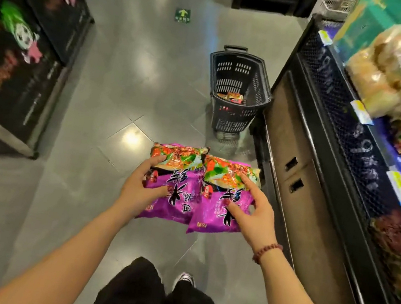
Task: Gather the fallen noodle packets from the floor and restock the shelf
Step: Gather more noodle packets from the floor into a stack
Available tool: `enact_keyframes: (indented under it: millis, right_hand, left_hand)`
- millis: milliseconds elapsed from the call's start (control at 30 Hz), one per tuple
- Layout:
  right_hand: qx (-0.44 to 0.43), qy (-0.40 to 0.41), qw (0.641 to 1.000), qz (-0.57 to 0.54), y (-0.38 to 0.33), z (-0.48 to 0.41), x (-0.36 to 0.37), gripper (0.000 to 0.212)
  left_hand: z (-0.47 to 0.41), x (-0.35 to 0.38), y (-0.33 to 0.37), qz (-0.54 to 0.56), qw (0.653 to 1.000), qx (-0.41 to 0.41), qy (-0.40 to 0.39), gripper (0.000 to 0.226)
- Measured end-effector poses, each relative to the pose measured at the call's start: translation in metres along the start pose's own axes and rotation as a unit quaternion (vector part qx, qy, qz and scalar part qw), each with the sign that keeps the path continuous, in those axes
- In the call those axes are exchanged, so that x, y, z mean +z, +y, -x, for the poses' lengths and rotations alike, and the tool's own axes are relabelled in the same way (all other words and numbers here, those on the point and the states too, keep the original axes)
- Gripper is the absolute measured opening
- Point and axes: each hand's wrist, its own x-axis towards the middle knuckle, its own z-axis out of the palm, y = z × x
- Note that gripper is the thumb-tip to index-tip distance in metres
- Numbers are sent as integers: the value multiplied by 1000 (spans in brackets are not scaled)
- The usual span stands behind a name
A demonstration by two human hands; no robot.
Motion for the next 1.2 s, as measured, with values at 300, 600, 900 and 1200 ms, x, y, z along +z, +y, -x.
enact_keyframes:
  millis: [300,600,900,1200]
  right_hand:
    - [-11,32,999,33,-32,-158,17,61]
    - [21,72,997,5,-88,-326,44,58]
    - [59,74,995,-18,-87,-471,27,57]
    - [83,60,995,-6,-85,-650,-29,56]
  left_hand:
    - [-167,-8,42,24,999,-28,-13,61]
    - [-350,-29,118,24,998,-25,-48,60]
    - [-493,7,156,12,996,-60,-63,58]
    - [-648,79,217,3,995,-83,-49,59]
